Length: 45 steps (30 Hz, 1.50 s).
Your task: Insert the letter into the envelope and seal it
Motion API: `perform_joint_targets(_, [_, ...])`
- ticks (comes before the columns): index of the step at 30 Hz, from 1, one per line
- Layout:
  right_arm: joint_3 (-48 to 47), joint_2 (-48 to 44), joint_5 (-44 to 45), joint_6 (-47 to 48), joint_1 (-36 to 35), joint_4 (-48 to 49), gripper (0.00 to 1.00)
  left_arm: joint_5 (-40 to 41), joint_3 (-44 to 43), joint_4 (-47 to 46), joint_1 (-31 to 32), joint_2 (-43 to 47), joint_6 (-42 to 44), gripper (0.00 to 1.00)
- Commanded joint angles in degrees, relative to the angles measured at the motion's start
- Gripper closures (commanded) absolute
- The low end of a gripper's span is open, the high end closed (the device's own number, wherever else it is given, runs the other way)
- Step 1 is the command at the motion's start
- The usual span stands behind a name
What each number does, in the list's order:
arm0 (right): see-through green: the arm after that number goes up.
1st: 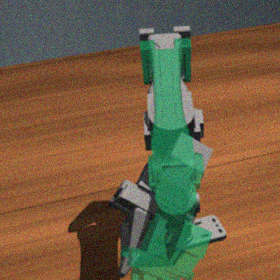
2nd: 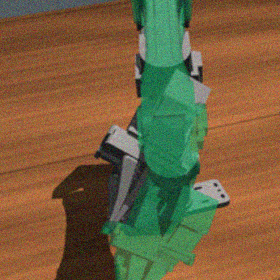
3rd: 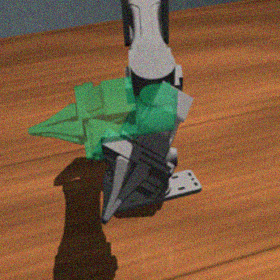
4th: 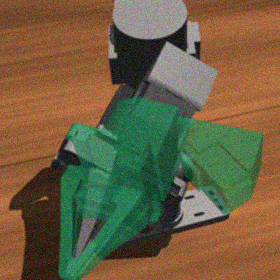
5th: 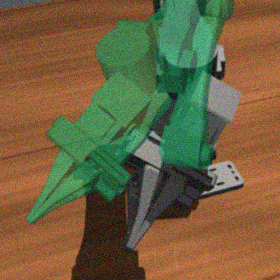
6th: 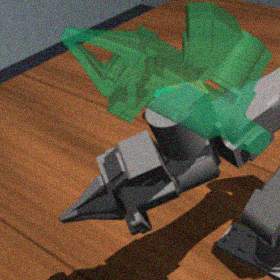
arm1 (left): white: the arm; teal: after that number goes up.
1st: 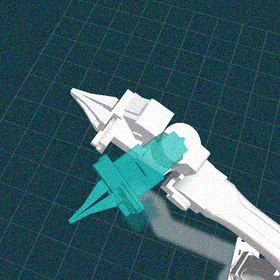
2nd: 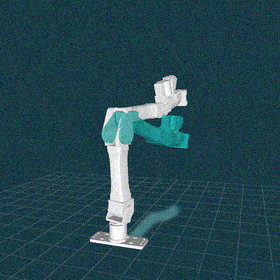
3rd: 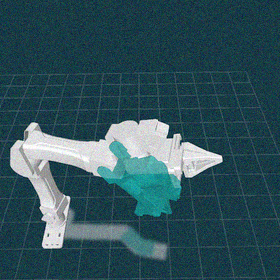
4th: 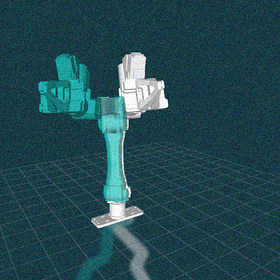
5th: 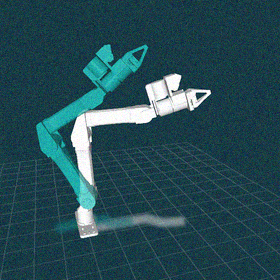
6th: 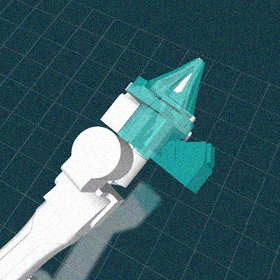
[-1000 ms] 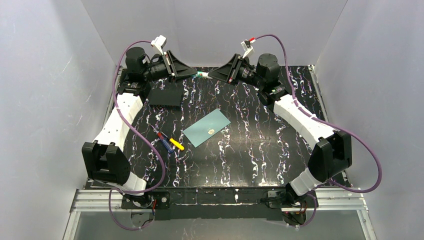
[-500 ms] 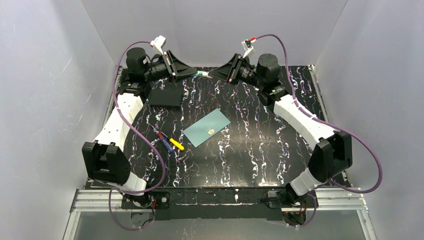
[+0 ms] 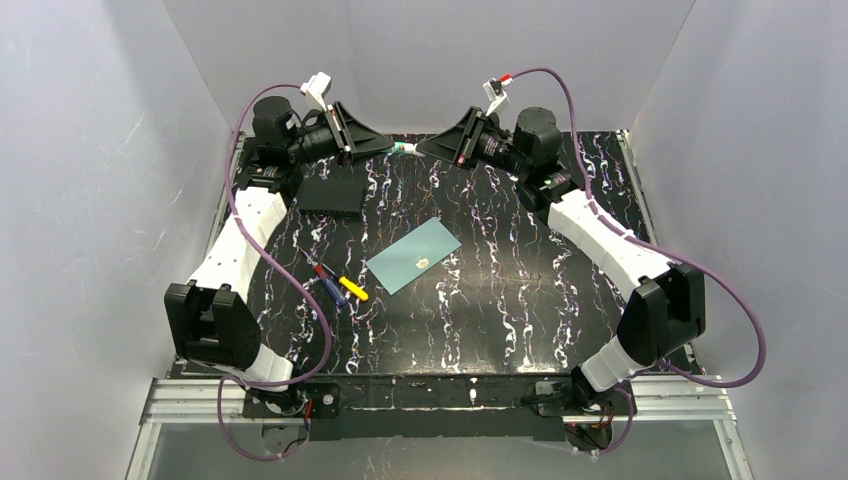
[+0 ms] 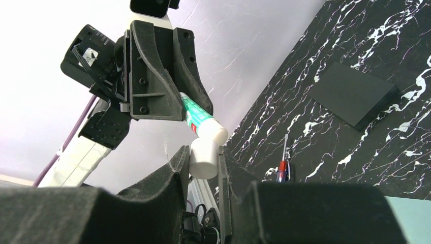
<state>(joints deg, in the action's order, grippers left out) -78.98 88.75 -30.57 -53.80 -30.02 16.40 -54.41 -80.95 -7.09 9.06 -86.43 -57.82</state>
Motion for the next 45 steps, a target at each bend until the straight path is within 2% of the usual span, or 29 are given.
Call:
perform_joint_targets(1, [-1.2, -0.56, -1.34, 0.28, -0.21, 2.54, 0.83, -2.64, 0.23, -2.99, -0.13, 2.93, -1.54, 1.0])
perform_joint_targets(8, [-1.44, 0.34, -1.67, -0.4, -0.21, 3.9, 0.83, -4.87, 0.49, -6.66, -0.09, 2.71, -4.32, 1.0])
perform_joint_targets(14, [-1.34, 0.9, -2.76, -4.73, -0.26, 10.95, 0.83, -7.5, 0.17, -11.8, 0.12, 2.39, -9.98, 1.0])
perform_joint_targets(22, [-1.76, 0.75, -1.57, -7.31, -0.13, 15.45, 0.83, -7.24, 0.48, -14.12, 0.21, 2.14, -13.32, 1.0])
perform_joint_targets(28, [-1.74, 2.2, -2.06, -11.07, -0.13, 19.62, 0.83, -10.45, -0.36, -16.84, 0.26, 1.47, -14.79, 1.0])
perform_joint_targets(32, [-2.66, 3.56, -8.5, -13.43, -0.1, 23.84, 0.85, -14.84, -0.55, -17.94, 0.26, 0.36, -13.71, 1.0])
perform_joint_targets(36, [-3.56, 6.32, -18.47, -17.92, -0.13, 29.5, 0.93, -16.08, -0.5, -18.55, 0.39, 0.46, -12.05, 1.0])
perform_joint_targets(40, [-3.66, 6.97, -20.2, -20.05, -0.34, 31.0, 0.99, -15.56, 0.45, -18.54, 1.7, 0.43, -11.37, 1.0])
perform_joint_targets(45, [-4.58, 7.98, -18.94, -21.6, -0.89, 32.09, 0.99, -13.86, 1.57, -18.66, 5.29, 0.17, -10.76, 1.0])
